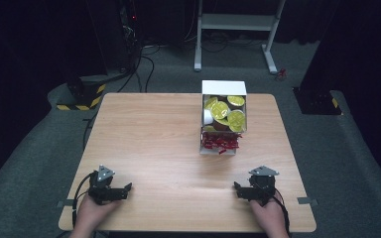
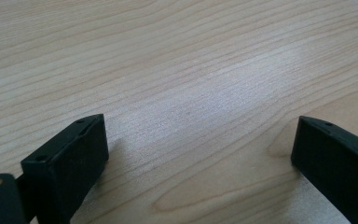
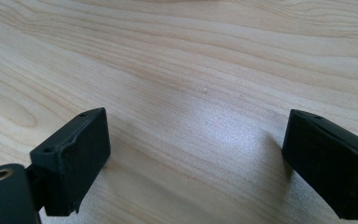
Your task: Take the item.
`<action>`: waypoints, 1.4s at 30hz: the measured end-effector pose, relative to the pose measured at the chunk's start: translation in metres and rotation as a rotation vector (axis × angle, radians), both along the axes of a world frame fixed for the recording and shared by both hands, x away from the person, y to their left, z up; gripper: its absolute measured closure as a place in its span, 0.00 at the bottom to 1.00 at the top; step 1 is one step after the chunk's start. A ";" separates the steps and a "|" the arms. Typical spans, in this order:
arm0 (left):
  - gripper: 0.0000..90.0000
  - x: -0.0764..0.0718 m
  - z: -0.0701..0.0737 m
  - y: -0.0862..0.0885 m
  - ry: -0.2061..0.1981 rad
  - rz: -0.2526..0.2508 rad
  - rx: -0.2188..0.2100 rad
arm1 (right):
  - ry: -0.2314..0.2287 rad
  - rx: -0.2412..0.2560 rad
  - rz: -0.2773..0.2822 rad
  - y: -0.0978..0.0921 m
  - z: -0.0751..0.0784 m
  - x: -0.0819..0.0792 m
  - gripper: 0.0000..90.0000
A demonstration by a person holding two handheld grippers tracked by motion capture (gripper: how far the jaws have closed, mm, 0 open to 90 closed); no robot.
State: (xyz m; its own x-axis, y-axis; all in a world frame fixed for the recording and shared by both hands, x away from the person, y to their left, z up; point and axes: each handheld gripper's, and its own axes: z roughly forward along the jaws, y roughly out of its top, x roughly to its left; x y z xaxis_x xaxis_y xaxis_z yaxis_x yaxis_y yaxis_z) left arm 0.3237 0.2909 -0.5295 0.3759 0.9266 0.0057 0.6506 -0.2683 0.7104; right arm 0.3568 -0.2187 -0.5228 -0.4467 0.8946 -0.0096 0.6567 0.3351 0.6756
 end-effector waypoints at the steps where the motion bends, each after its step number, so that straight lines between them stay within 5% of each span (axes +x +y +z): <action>1: 0.07 0.000 0.000 0.000 -0.001 -0.006 0.001 | 0.000 0.001 -0.003 0.000 0.000 0.000 0.08; 15: 0.19 -0.002 0.005 0.000 0.016 -0.015 -0.001 | -0.021 0.012 0.000 -0.001 -0.002 -0.003 0.08; 21: 0.20 -0.008 0.018 -0.004 -0.062 -0.026 -0.059 | -0.022 0.013 0.006 -0.002 -0.002 -0.003 0.08; 25: 0.22 -0.012 0.024 -0.009 -0.111 -0.040 -0.052 | -0.022 0.013 0.008 -0.002 -0.002 -0.004 0.08; 33: 0.25 -0.015 0.030 -0.022 -0.117 -0.093 -0.072 | -0.025 0.012 0.010 -0.002 -0.002 -0.004 0.08; 42: 0.26 -0.018 0.047 -0.043 -0.178 -0.128 -0.076 | -0.022 0.011 0.022 -0.003 -0.002 -0.005 0.08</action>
State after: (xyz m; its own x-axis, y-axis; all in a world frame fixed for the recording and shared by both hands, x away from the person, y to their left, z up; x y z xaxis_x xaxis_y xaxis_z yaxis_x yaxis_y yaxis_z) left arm 0.3054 0.2483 -0.4829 0.4896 0.8718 0.0147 0.4773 -0.2821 0.8323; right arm 0.3523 -0.2212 -0.5248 -0.4659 0.8848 -0.0097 0.6346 0.3417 0.6932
